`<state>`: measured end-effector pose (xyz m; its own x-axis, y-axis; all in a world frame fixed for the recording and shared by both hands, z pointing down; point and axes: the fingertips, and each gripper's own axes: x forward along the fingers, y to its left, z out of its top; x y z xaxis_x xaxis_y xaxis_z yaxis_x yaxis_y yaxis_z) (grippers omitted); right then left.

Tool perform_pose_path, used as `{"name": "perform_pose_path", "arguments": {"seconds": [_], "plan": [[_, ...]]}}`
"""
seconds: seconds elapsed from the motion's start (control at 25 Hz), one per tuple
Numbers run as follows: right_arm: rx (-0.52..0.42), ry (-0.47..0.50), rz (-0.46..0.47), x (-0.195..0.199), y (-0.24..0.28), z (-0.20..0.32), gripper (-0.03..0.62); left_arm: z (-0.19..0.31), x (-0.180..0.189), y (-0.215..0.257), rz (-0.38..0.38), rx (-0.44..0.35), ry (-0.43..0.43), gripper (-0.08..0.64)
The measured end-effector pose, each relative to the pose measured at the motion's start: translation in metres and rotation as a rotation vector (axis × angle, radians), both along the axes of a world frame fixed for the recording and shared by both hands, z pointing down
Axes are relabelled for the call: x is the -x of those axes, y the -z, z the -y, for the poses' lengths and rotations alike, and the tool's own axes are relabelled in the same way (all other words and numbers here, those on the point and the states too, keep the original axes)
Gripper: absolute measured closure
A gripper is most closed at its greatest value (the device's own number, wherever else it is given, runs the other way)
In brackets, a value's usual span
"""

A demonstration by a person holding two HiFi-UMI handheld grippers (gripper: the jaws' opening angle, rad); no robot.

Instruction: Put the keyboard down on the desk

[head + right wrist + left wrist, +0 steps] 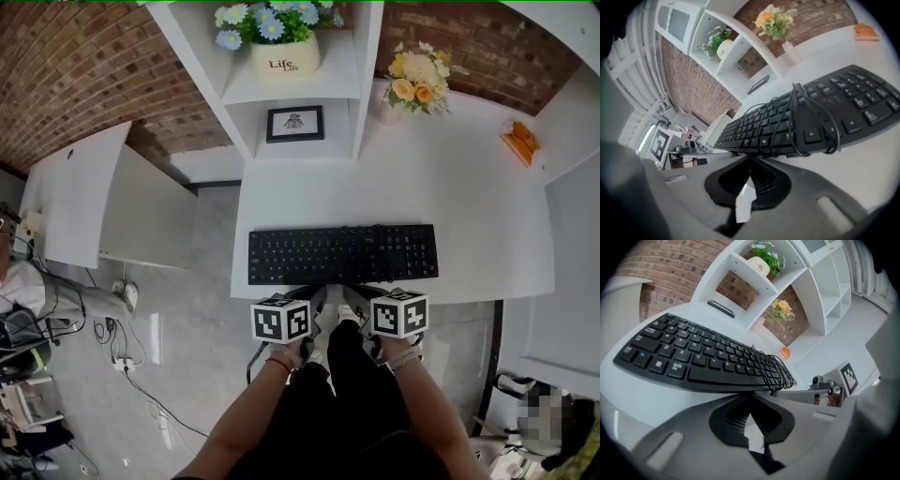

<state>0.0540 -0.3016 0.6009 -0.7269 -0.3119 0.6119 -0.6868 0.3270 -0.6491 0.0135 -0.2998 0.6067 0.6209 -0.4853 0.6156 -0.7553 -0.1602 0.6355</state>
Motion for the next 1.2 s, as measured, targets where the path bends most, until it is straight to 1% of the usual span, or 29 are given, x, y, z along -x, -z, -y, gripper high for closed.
{"name": "perform_pose_path", "arguments": {"seconds": [0.12, 0.2, 0.36, 0.48, 0.6, 0.76, 0.84, 1.04, 1.2], "plan": [[0.004, -0.001, -0.014, 0.004, -0.004, 0.009, 0.594, 0.010, 0.006, -0.001, 0.014, -0.004, 0.027, 0.560], [0.011, -0.005, -0.016, 0.005, -0.007, 0.012, 0.594, 0.012, 0.007, -0.002, 0.001, 0.008, 0.045, 0.560], [0.060, -0.017, -0.031, 0.004, -0.012, 0.007, 0.594, 0.005, 0.006, -0.002, -0.001, 0.021, 0.038, 0.560], [0.066, -0.013, -0.024, 0.005, -0.010, 0.009, 0.594, 0.008, 0.010, 0.003, 0.006, 0.001, 0.037, 0.560], [0.030, -0.011, -0.003, 0.005, -0.003, 0.014, 0.594, 0.013, 0.014, 0.009, 0.012, -0.042, 0.034, 0.560], [-0.065, -0.030, 0.018, -0.007, 0.009, 0.018, 0.594, 0.019, 0.019, 0.018, 0.049, -0.121, 0.029, 0.558], [-0.123, -0.049, 0.012, -0.018, 0.015, 0.020, 0.594, 0.020, 0.023, 0.023, 0.068, -0.158, 0.032, 0.558], [-0.323, -0.084, -0.082, -0.056, 0.038, 0.027, 0.594, 0.026, 0.042, 0.042, 0.076, -0.247, 0.075, 0.560], [-0.513, -0.101, -0.174, -0.082, 0.063, 0.030, 0.594, 0.030, 0.061, 0.060, 0.055, -0.340, 0.144, 0.560]]}}
